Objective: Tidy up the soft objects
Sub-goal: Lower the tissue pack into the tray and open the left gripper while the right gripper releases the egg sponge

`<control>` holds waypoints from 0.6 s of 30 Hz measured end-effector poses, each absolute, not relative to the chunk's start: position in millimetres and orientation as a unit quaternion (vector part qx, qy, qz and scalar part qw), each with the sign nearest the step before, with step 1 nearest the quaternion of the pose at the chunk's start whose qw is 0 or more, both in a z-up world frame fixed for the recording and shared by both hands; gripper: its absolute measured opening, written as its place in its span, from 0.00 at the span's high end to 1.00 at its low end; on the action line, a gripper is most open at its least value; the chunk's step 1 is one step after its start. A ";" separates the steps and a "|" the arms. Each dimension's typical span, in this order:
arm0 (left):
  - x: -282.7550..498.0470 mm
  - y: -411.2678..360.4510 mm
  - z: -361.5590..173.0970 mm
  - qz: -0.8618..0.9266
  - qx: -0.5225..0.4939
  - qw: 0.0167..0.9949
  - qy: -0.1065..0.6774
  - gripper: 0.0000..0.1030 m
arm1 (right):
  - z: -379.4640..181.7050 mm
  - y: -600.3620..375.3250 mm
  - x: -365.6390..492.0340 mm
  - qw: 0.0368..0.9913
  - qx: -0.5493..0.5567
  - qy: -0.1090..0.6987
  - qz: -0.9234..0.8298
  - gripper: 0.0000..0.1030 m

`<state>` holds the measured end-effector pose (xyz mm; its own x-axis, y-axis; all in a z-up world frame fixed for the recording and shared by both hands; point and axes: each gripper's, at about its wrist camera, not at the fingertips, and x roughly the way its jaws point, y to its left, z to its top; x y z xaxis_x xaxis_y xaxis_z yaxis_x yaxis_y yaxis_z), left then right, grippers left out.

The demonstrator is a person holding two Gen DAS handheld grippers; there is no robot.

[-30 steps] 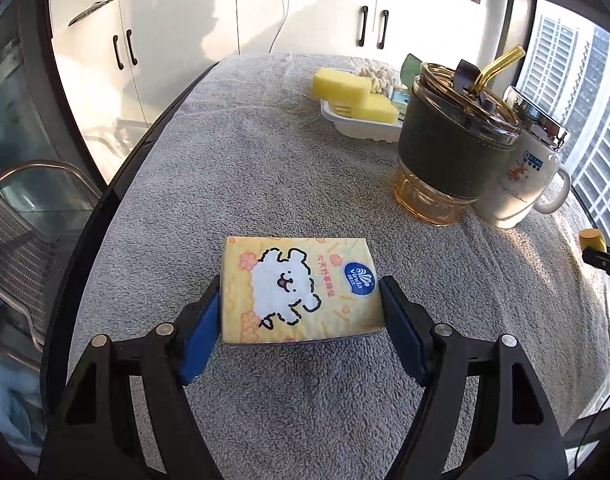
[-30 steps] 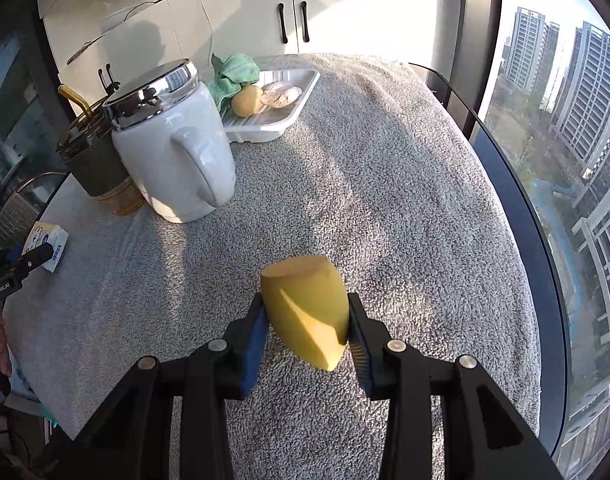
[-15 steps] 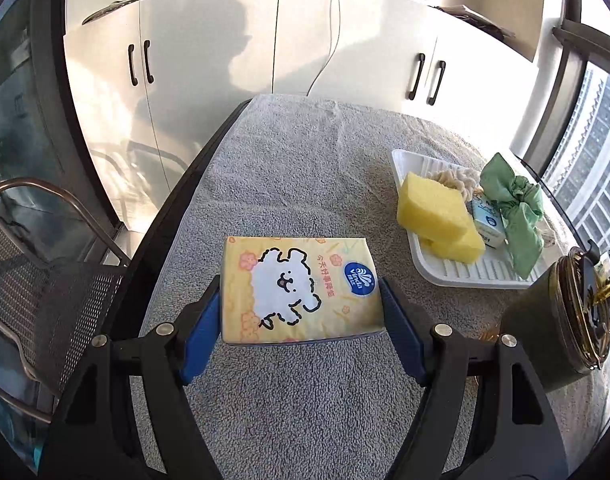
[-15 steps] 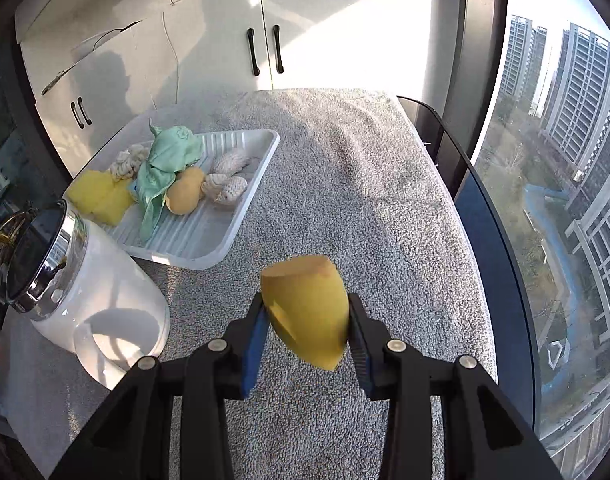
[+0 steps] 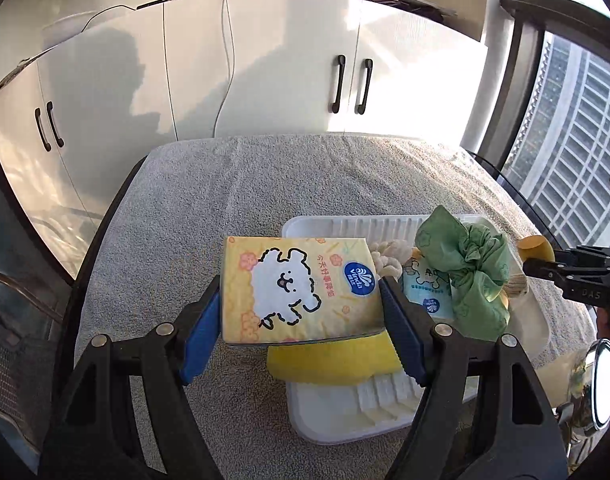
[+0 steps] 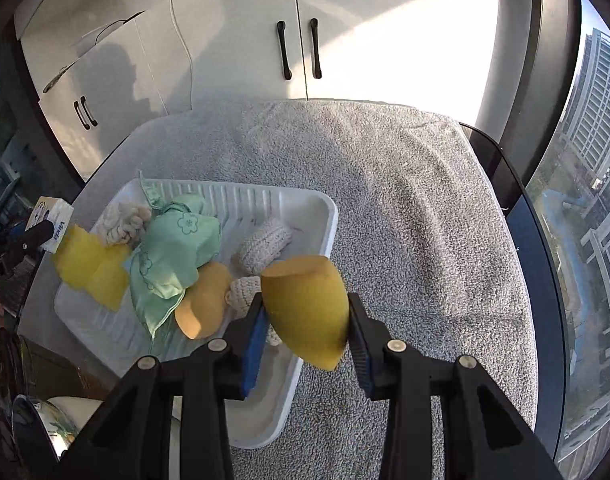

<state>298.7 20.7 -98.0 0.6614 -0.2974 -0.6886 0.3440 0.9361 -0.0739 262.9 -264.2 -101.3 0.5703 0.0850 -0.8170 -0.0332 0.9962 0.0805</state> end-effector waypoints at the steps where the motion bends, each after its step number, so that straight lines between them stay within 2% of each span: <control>1: 301.6 13.6 -99.2 -0.183 0.037 0.908 0.374 0.29 | -101.7 -258.9 268.6 0.885 0.022 0.463 0.037 0.60; 12: 313.6 -24.5 -116.9 -0.238 0.047 0.887 0.394 0.29 | -125.9 -238.5 305.8 0.872 0.020 0.486 0.052 0.60; 18: 315.7 -35.3 -120.5 -0.232 0.060 0.880 0.410 0.23 | -130.2 -230.0 305.2 0.874 0.000 0.485 0.047 0.56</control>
<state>315.7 -35.3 -120.5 0.5569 -0.3593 -0.7489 0.4569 0.8855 -0.0850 305.2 -230.0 -130.2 0.5260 0.0814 -0.8466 -0.0819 0.9956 0.0448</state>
